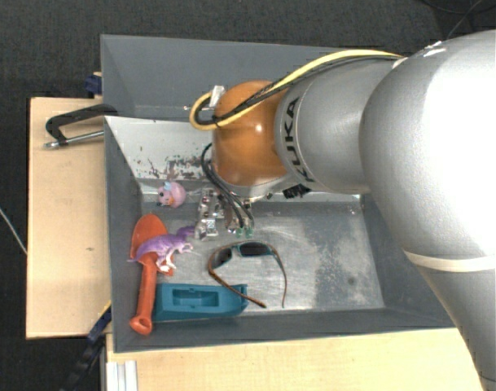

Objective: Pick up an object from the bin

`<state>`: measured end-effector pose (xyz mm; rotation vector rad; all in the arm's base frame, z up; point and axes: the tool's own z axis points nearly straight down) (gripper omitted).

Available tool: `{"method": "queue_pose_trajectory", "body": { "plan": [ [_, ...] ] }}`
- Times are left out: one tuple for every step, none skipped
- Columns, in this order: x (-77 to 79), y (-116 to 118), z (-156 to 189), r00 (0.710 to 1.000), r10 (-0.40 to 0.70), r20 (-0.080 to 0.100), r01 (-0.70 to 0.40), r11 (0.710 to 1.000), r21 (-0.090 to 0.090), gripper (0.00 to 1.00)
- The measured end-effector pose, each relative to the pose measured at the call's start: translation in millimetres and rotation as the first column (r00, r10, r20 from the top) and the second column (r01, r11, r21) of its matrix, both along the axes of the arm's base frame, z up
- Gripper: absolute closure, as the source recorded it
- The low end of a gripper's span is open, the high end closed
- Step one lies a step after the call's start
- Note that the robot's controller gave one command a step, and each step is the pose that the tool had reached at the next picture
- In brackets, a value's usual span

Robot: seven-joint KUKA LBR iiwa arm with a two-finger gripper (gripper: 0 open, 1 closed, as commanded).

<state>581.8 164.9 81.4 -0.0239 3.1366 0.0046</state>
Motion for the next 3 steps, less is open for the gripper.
{"method": "queue_pose_trajectory", "body": {
  "plan": [
    [0.8, 5.1, 60.7, 1.000, 0.022, -0.005, -0.022, 1.000, -0.002, 1.00],
    [-16.7, -26.5, 28.5, 0.997, 0.074, -0.005, -0.074, 0.997, -0.002, 0.00],
    [-16.5, -26.4, 29.7, 0.997, 0.073, -0.004, -0.073, 0.997, -0.002, 0.00]
  ]
}}
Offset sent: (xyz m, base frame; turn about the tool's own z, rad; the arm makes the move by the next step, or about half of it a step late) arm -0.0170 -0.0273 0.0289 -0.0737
